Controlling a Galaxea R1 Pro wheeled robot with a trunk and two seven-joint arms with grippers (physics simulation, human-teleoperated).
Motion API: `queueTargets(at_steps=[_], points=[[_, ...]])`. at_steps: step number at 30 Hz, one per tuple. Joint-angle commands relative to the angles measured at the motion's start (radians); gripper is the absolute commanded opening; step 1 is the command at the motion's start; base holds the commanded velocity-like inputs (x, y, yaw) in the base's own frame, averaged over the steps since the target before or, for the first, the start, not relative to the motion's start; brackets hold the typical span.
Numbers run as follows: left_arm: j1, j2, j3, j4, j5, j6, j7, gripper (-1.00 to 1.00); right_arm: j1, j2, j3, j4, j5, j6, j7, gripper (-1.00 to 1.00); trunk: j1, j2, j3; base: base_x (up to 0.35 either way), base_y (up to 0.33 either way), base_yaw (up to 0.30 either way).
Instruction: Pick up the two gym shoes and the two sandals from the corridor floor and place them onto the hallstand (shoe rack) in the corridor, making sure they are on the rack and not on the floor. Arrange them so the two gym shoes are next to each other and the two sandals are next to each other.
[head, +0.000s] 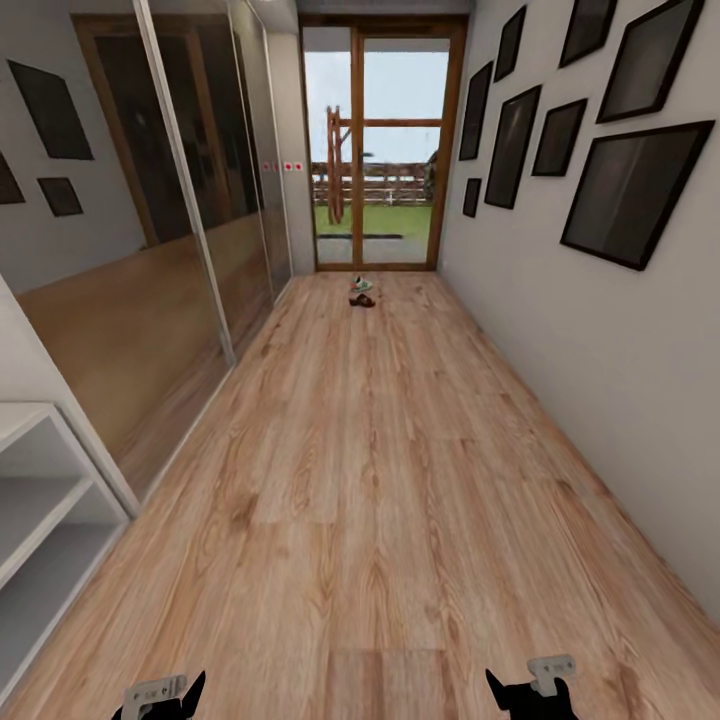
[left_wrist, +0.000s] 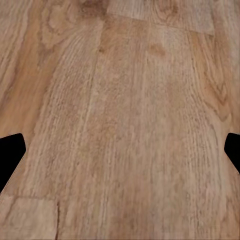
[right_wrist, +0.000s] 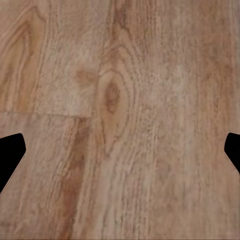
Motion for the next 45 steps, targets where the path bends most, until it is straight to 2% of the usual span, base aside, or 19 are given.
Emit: queueTargets(at_steps=[1, 45], points=[[-0.001, 0.0, 0.004, 0.001, 0.008, 0.001, -0.01, 1.0, -0.001, 0.0, -0.008, 0.001, 0.001, -0.002, 0.008, 1.0, 0.0, 0.0, -0.001, 0.337, 0.0, 0.0], [0.0, 0.0, 0.004, 0.001, 0.008, 0.001, -0.01, 1.0, -0.001, 0.001, -0.008, 0.002, 0.001, -0.002, 0.007, 1.0, 0.0, 0.0, 0.0, 0.337, 0.0, 0.0]])
